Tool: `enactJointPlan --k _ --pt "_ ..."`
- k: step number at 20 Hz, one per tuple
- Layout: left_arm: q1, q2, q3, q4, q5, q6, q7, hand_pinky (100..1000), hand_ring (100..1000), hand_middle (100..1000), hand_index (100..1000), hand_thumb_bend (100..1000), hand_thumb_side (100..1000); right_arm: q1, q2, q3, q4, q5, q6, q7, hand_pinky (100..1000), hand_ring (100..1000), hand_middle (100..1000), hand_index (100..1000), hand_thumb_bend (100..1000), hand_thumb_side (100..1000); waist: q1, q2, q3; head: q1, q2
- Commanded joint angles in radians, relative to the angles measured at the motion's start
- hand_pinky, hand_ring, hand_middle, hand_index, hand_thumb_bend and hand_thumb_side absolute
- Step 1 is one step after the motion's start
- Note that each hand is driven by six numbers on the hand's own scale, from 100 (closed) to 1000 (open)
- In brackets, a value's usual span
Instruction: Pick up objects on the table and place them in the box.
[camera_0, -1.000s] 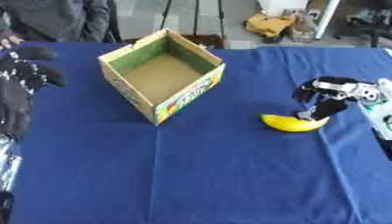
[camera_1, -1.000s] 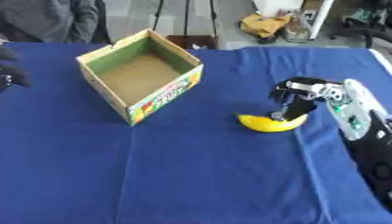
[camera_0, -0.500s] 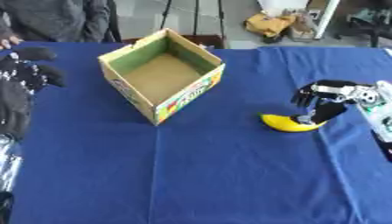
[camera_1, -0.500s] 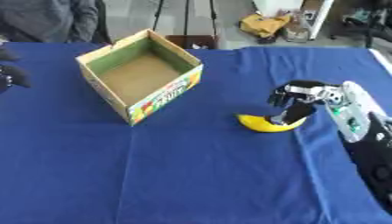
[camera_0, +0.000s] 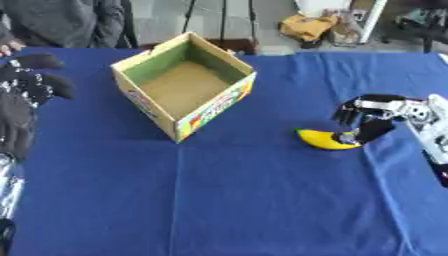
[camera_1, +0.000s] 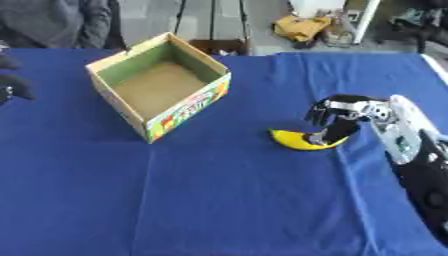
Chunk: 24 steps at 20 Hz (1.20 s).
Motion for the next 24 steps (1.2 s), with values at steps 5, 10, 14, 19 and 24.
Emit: enactJointPlan --k 5,10,14,19,24 --pt "-0.007 0.016 0.005 -0.013 0.002 -0.002 -0.002 534 565 629 704 593 1000 -0.010 -0.015 0.002 0.006 0.021 -0.009 0.004 679 775 694 824 290 413 0.003 -0.010 0.002 -0.002 0.006" --pt "-0.008 0.014 0.004 -0.013 0.002 -0.002 -0.003 534 565 629 704 592 1000 -0.008 -0.005 0.003 0.019 0.031 -0.012 -0.001 679 775 695 823 287 416 0.004 -0.009 0.003 -0.004 0.006" --pt "-0.008 0.013 0.003 -0.014 0.002 -0.002 -0.003 534 565 630 704 592 1000 -0.008 0.004 0.003 0.031 0.045 -0.015 -0.005 679 775 695 822 283 417 0.006 -0.008 0.004 -0.006 0.005" --pt "-0.008 0.012 0.003 -0.014 0.002 -0.002 -0.003 534 565 630 704 592 1000 -0.006 0.011 0.007 0.037 0.052 -0.023 -0.004 679 774 694 822 278 420 0.007 -0.007 0.004 -0.007 0.006" --pt "-0.008 0.011 0.003 -0.014 0.003 -0.002 -0.003 535 566 630 704 593 1000 -0.005 0.013 0.012 0.036 0.059 -0.027 -0.001 674 765 682 811 260 421 0.007 -0.007 0.004 -0.009 0.007"
